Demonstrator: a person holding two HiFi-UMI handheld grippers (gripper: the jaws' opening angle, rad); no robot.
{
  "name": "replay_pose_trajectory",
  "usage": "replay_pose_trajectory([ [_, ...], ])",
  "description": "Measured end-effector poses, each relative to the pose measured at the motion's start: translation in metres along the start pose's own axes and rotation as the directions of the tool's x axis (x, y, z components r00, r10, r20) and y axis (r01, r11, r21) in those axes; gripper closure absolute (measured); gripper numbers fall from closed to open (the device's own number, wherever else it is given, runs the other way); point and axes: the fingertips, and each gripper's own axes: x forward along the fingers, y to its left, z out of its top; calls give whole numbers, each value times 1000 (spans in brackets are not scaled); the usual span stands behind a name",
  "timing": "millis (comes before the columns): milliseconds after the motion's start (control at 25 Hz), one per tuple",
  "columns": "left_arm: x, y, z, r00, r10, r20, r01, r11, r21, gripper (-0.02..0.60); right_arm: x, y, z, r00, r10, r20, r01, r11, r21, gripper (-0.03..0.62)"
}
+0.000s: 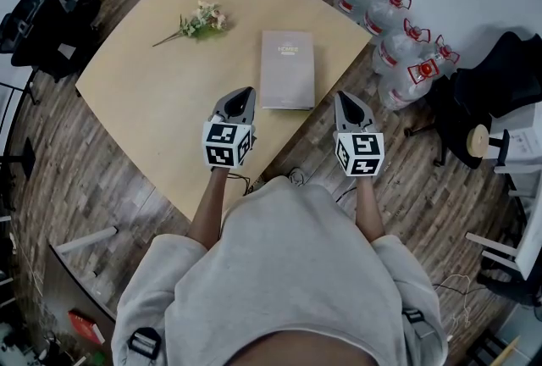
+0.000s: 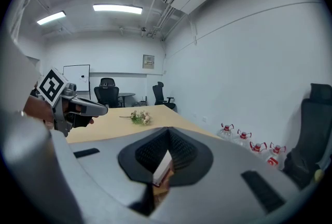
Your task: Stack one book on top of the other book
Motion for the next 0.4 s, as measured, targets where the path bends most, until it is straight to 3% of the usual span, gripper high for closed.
replay_pose_trajectory([
  [400, 0, -3, -3, 1000, -3, -4, 3, 1000, -5, 572, -2, -1, -2, 1000, -3, -1, 3, 1000, -9, 591],
])
